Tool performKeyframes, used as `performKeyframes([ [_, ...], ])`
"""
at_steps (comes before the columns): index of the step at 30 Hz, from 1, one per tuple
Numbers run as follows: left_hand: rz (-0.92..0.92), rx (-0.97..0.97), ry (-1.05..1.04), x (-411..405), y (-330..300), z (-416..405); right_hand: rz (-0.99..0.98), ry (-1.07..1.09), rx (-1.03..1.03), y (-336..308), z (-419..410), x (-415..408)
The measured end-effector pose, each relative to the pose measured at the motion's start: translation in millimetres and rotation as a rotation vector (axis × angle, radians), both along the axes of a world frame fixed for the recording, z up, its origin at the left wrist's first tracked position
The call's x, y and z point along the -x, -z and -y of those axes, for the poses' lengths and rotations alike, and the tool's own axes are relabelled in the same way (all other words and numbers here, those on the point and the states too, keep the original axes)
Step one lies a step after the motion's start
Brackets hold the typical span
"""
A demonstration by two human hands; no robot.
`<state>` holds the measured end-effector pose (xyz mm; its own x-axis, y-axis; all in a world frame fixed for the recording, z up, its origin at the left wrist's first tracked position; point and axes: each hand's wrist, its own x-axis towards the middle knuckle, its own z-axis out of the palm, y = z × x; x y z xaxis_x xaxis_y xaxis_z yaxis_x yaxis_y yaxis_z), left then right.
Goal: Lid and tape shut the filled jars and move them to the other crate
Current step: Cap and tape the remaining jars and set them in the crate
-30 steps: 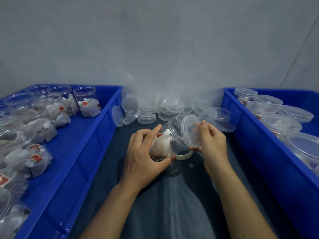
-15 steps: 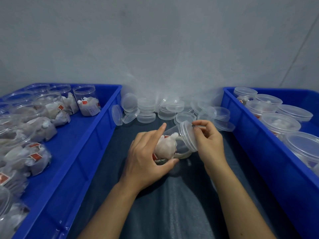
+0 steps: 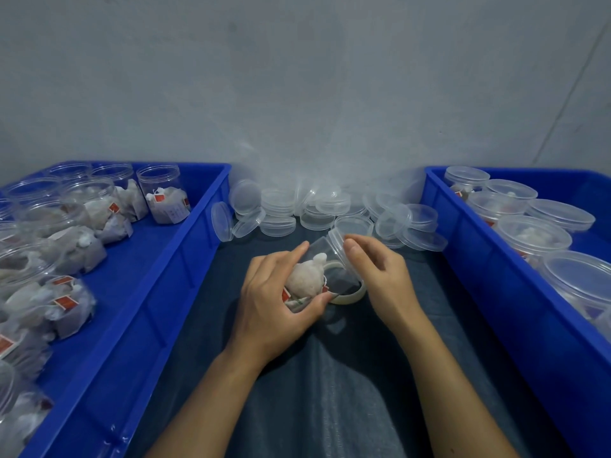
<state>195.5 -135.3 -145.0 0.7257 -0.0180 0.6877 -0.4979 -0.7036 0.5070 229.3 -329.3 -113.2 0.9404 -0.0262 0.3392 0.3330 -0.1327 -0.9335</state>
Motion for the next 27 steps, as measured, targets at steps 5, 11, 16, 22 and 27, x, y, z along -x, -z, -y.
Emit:
performKeyframes([
  [5, -0.013, 0.012, 0.014, -1.6, 0.3, 0.6, -0.009, -0.040, -0.008, 0.4, 0.0, -0.8],
  [11, -0.035, 0.024, 0.027, -1.7, 0.9, -1.1, 0.008, -0.034, 0.005, 1.0, 0.1, -1.1],
  [16, -0.065, 0.046, 0.034, -0.9, -1.3, -1.6, 0.061, -0.050, 0.033, 4.1, -0.2, -1.1],
  [22, -0.175, 0.157, 0.082, -0.1, -1.1, -3.2, 0.163, -0.011, 0.125, 4.2, -3.2, 2.2],
  [27, -0.281, 0.289, 0.179, -2.0, 1.4, -4.8, 0.327, 0.052, 0.224, -0.9, -6.4, 5.4],
])
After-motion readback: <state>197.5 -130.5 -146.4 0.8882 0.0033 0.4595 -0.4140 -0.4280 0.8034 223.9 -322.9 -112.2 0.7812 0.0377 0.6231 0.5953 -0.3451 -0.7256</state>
